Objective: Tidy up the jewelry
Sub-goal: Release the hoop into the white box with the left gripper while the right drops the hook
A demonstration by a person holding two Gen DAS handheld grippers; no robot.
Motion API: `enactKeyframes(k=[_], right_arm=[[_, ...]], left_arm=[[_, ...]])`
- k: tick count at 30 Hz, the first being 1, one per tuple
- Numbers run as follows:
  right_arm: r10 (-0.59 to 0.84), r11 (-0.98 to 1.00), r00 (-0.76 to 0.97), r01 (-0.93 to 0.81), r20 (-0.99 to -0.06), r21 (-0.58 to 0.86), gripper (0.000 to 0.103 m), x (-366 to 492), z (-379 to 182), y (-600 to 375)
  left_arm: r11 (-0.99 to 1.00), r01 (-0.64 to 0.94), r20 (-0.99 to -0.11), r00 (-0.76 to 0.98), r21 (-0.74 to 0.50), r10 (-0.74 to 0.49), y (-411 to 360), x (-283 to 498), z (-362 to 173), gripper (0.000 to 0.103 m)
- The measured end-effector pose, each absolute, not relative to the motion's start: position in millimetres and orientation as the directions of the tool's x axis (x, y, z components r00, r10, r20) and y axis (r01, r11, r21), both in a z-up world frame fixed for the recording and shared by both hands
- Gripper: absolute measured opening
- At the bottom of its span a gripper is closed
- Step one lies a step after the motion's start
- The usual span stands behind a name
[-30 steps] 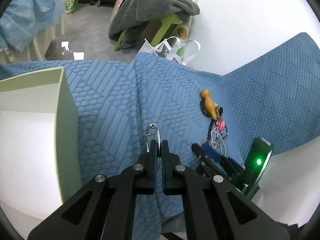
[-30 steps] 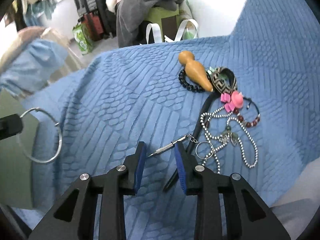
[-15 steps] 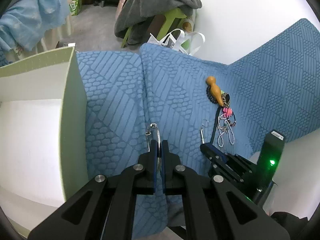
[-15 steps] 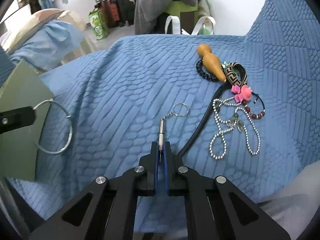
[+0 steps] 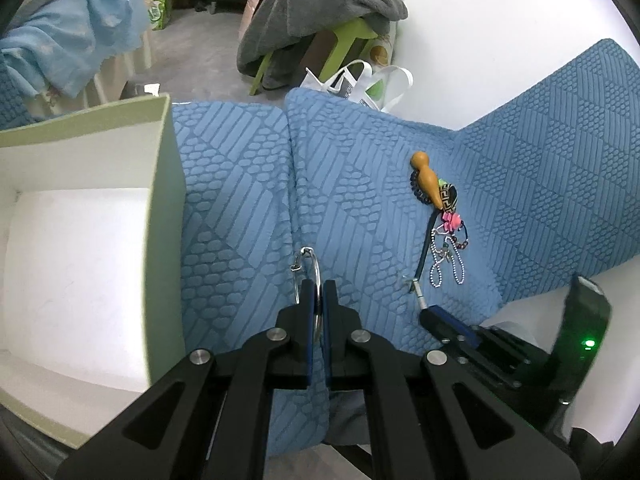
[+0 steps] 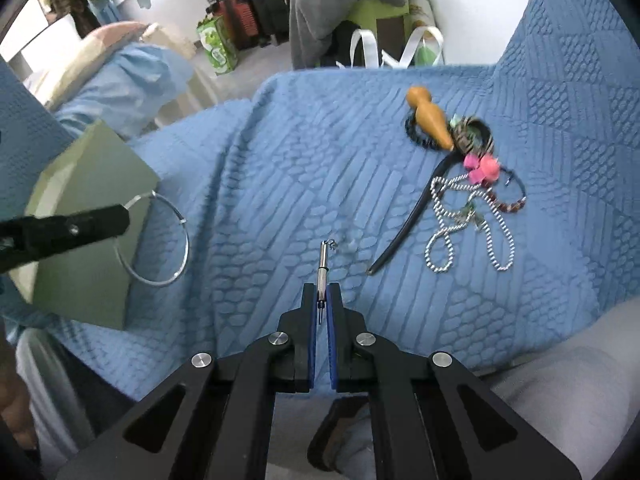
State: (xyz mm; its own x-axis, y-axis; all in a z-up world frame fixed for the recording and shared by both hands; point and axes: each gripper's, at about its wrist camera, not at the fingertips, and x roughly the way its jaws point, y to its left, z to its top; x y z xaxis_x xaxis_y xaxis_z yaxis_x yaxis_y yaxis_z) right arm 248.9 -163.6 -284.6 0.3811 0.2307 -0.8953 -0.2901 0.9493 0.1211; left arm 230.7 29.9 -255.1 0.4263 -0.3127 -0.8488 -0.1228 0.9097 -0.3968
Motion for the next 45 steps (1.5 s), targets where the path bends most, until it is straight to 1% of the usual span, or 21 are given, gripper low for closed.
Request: enactKeyframes(k=[13, 18, 27, 37, 45], right_arm=[[0.243, 0.954, 0.425, -0.266, -0.872, 0.137, 0.003, 245, -198, -167], [0.248, 0.949, 0.459, -0.290, -0.853, 0.120, 0.003, 238, -162, -157], [0.303, 0.920, 0.514, -0.377, -0.802, 0.106, 0.003, 228, -110, -116], [0.389, 0.870, 0.505, -0.477, -0.771, 0.127, 0.003, 216, -89, -56], [0.417, 0.836, 0.432, -0.528, -0.800, 0.150, 0.003, 219, -110, -4]], left_arm=[[0.920, -0.139, -0.844, 0.467, -0.366, -0.265, 40, 215, -179, 0.003], [0.929, -0.138, -0.834, 0.501, -0.343, -0.234, 54, 207, -150, 0.003], [0.928, -0.179, -0.819, 0.544, -0.327, -0.183, 90, 184, -121, 0.003], [0.923, -0.233, -0.815, 0.565, -0.306, -0.128, 136, 160, -106, 0.003], [0.912, -0.272, -0.835, 0.537, -0.308, -0.122, 171, 154, -126, 0.003]])
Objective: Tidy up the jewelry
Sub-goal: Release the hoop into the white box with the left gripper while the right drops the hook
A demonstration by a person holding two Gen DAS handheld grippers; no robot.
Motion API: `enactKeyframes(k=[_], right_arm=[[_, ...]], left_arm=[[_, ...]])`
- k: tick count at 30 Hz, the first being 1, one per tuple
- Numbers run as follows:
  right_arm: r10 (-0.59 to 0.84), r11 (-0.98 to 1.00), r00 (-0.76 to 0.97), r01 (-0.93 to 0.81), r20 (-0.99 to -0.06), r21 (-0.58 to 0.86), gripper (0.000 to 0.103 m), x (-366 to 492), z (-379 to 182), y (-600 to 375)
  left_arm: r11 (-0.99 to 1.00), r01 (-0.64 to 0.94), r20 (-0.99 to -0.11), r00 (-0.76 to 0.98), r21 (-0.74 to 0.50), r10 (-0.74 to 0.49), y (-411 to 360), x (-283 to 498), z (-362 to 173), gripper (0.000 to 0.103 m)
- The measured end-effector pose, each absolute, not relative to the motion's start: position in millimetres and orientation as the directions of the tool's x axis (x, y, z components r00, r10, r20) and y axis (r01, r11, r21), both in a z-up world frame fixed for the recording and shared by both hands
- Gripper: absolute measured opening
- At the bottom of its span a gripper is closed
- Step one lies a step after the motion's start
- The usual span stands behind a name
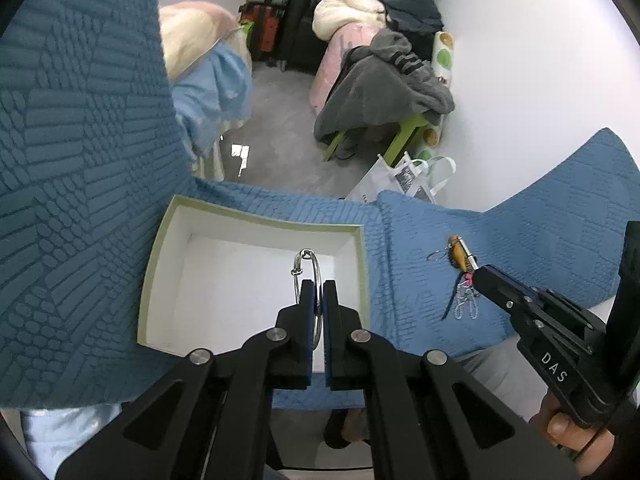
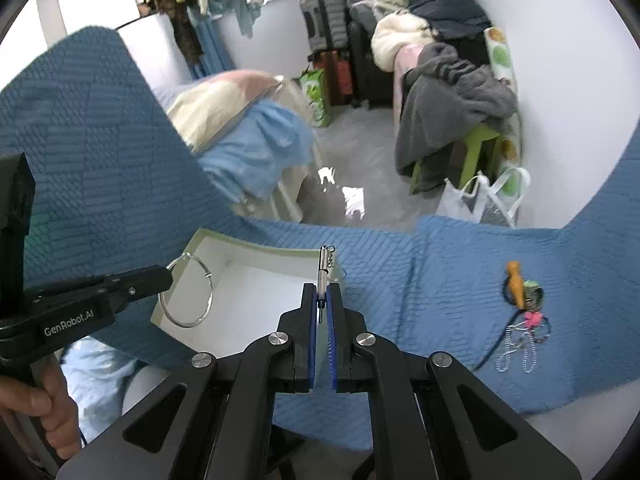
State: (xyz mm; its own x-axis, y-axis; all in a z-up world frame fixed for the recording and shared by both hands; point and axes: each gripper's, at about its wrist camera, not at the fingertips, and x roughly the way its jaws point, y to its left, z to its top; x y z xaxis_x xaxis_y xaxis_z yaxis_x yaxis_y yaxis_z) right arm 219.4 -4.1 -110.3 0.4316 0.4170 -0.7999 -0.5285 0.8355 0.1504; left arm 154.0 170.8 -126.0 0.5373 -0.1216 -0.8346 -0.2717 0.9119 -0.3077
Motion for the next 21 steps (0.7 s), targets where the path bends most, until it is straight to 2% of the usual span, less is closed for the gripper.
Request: enactKeyframes(k=[21], right_arm=[[0.298, 0.827, 0.164, -0.536, -0.940, 0.169, 0.003, 242, -229, 47]], left_arm=[[0.864, -0.394, -0.925, 0.332, -0.314, -0.185, 219, 164, -243, 0.003]])
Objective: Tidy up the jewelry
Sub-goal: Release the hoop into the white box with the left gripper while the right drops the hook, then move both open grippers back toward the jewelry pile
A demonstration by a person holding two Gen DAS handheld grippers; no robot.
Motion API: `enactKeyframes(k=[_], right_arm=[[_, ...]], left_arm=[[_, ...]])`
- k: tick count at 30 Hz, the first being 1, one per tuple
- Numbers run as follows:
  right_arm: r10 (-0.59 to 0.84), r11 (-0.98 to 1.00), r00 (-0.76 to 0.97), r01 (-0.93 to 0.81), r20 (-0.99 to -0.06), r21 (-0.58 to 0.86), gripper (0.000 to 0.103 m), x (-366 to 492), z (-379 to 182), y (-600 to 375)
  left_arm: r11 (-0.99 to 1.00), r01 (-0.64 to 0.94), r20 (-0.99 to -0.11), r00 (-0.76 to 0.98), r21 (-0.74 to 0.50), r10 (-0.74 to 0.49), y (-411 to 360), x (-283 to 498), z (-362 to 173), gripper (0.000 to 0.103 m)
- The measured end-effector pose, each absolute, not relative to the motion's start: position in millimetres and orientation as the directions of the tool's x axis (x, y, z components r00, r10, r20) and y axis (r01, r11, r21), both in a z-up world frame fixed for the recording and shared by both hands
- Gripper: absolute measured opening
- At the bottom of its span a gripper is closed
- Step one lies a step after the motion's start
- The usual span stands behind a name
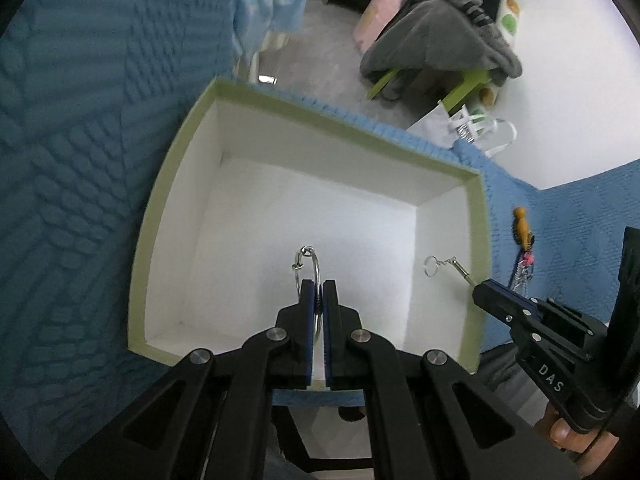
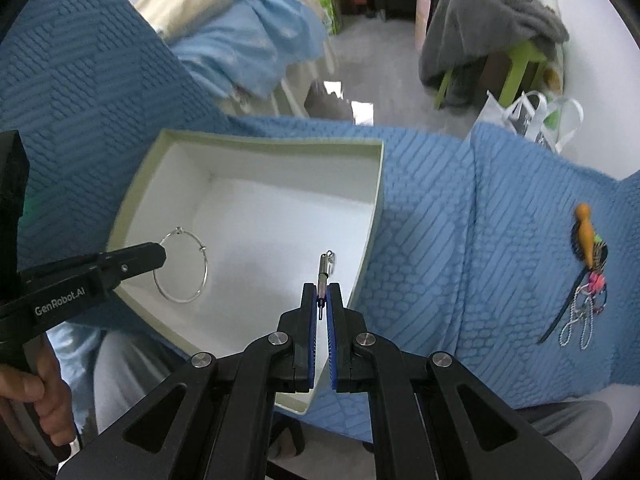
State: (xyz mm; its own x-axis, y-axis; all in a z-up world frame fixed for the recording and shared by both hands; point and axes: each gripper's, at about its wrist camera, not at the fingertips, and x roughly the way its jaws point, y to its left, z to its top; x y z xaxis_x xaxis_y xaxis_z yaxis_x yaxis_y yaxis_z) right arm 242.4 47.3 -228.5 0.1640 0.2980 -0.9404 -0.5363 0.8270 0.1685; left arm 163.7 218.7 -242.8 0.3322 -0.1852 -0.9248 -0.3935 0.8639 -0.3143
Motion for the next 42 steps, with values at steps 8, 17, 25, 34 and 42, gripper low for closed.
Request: enactKeyframes(k=[8, 17, 25, 34, 42], right_arm=[[0.300, 0.829, 0.116, -0.523, -0.947, 0.198, 0.003, 238, -239, 50], [0.357, 0.822, 0.152, -0.520, -0.922, 0.232, 0.007, 232, -213, 43], [0.424, 0.805, 0.263, -0.547, -0.866, 0.228, 0.007, 217, -157, 23], [0.493, 0.791, 0.430, -0.584, -0.756, 0.184, 0.007, 187, -83, -13], [0.515, 0.799, 0.513, -0.577, -0.687, 0.168, 0.007, 156, -51, -50]], left_arm=[[0.859, -0.399, -0.929, 0.311, -0.320, -0.202, 218, 162, -251, 0.003], [0.880, -0.358, -0.909, 0.380, -0.313, -0.168, 213, 161, -215, 0.032], [0.903, -0.313, -0.872, 0.476, -0.294, -0.119, 197, 143, -165, 0.032], [0.917, -0.273, -0.800, 0.595, -0.292, -0.078, 163, 116, -105, 0.032], [0.927, -0.226, -0.751, 0.655, -0.299, -0.082, 129, 96, -74, 0.037]])
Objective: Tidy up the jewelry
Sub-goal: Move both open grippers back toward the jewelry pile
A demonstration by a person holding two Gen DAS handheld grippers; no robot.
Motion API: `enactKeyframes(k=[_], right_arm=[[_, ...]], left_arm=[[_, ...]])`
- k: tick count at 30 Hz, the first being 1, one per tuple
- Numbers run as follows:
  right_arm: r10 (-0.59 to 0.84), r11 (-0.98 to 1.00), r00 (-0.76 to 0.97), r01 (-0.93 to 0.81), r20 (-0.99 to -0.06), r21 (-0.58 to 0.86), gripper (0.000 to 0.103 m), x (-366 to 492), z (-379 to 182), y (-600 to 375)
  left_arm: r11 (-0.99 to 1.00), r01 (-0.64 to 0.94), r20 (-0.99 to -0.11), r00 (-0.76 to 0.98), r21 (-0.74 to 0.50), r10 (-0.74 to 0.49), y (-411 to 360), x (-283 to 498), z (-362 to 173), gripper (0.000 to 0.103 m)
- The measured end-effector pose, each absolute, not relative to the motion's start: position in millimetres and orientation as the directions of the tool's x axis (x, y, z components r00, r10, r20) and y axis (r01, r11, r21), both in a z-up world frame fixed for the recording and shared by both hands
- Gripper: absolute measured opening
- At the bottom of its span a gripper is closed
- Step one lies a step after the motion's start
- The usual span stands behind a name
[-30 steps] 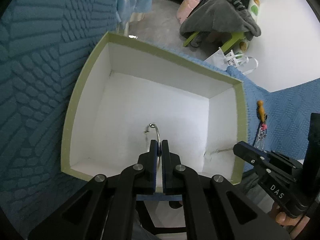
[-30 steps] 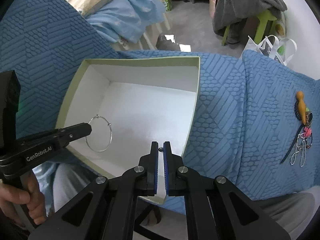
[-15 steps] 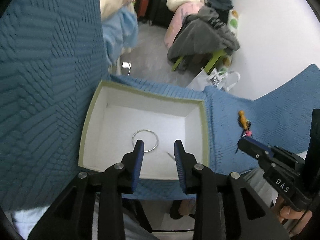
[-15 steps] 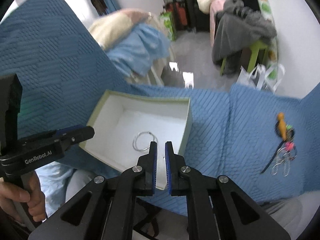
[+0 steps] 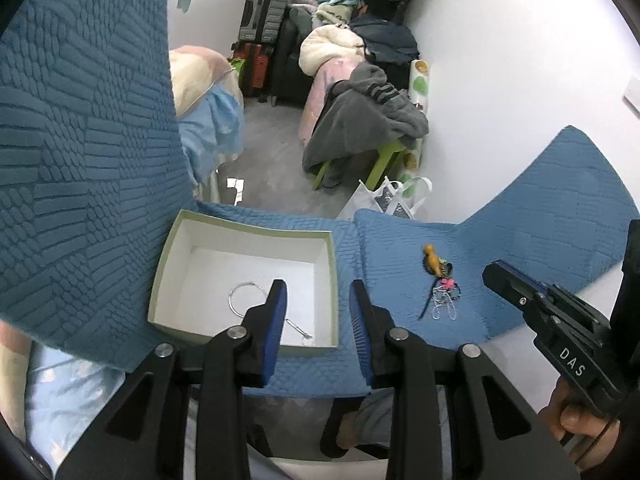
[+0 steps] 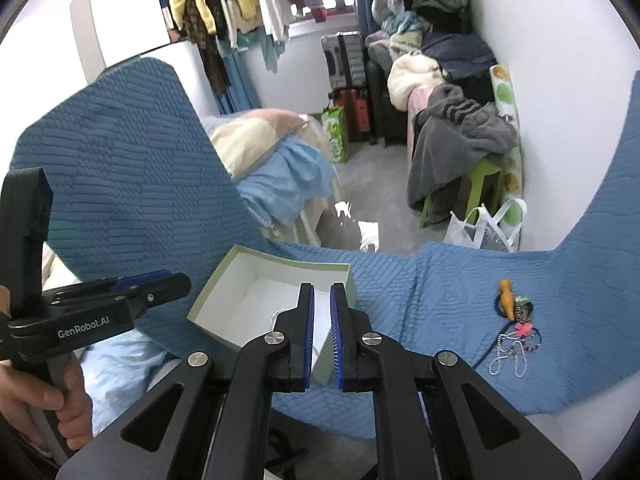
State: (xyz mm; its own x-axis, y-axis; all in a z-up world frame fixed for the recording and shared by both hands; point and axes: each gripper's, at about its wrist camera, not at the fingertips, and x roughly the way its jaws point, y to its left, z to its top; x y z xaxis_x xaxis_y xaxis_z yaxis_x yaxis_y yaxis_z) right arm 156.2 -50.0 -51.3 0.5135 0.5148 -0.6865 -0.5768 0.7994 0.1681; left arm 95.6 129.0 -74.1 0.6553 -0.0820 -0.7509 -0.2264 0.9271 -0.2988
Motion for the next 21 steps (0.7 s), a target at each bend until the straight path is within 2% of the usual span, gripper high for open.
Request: enactKeyframes(k=[5, 7, 9, 21], right_arm=[[0.506, 0.813, 0.546, -0.560, -0.667, 0.158, 0.008, 143, -43, -75], [0.499, 0.820, 0.562, -0.552, -0.659, 0.151, 0.010, 139, -40, -85], [0.491, 0.829, 0.579, -0.539, -0.651, 0.147, 0.017, 137, -36, -96], [0.427, 0.884, 0.666, -0.451, -0.611, 0.126, 0.018, 118, -20, -171]], left_arm=[[0.932, -0.201, -0.733, 0.674, -0.301, -0.091, 109, 90, -66, 0.050], [0.935, -0.185, -0.724, 0.682, -0.301, -0.098, 100, 87, -62, 0.051], [0.940, -0.169, -0.716, 0.691, -0.296, -0.101, 90, 86, -58, 0.053], [0.948, -0.031, -0.667, 0.718, -0.316, -0.198, 28, 92, -49, 0.053]])
